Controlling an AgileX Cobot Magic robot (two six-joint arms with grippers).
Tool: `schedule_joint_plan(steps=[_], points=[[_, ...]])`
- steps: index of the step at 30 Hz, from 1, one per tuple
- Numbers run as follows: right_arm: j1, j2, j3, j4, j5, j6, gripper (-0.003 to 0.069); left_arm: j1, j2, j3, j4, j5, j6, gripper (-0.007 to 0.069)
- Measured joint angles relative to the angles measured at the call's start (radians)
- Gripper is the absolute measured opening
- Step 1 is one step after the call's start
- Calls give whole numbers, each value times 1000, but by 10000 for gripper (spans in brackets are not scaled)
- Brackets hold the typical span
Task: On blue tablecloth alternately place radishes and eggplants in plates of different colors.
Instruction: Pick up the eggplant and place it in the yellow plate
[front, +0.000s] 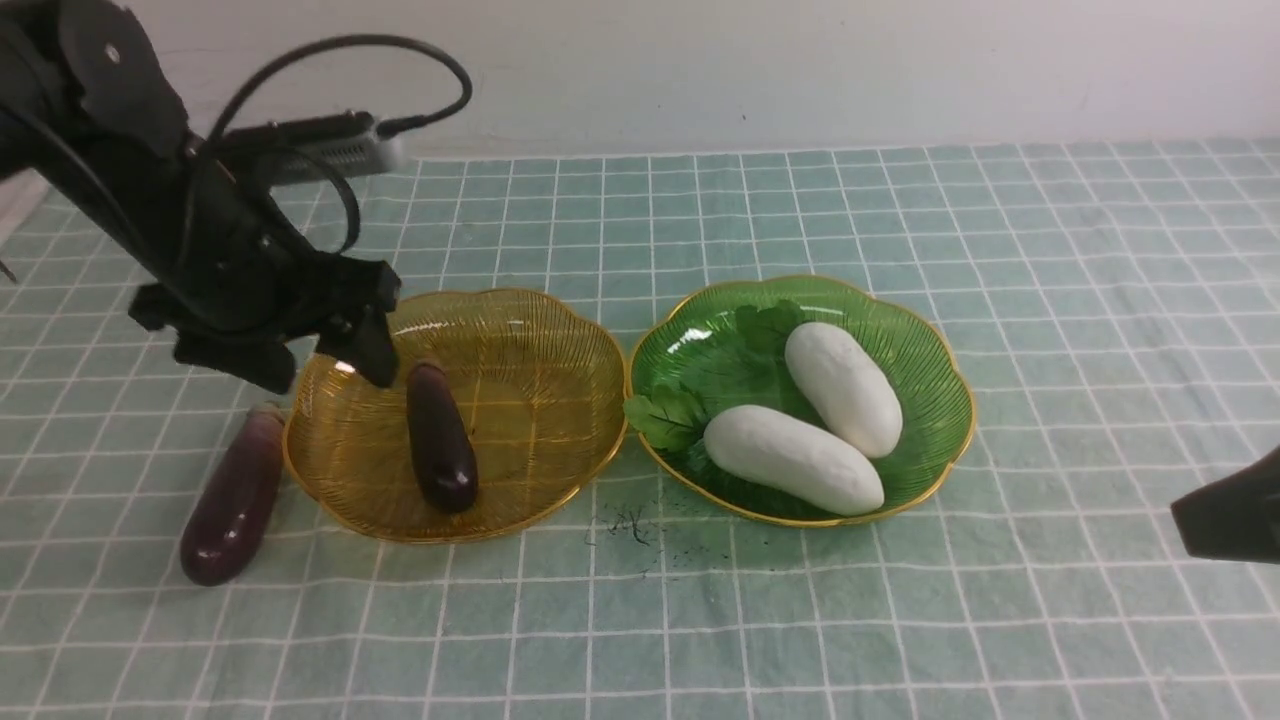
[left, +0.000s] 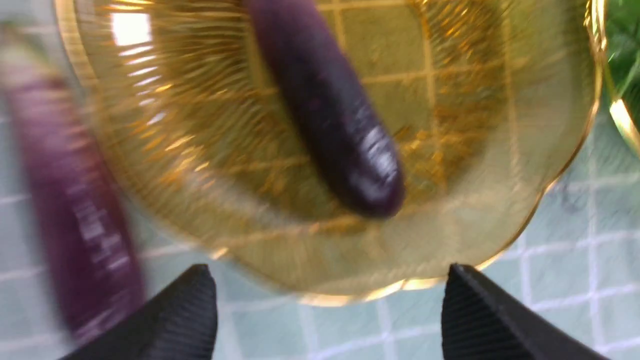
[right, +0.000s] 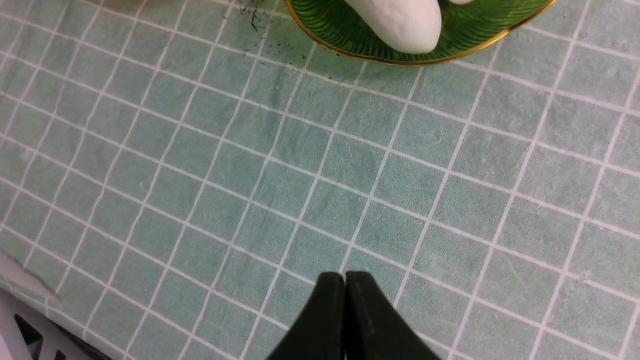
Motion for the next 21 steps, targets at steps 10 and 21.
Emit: schedule_joint_plan(steps=[10,21], points=[[0,0,0,-4,0,-19,-15,11,-53,166,327,54,-223,542],[0,0,0,-5,0,-24,-15,99,143,230,302,-109,-287,542]])
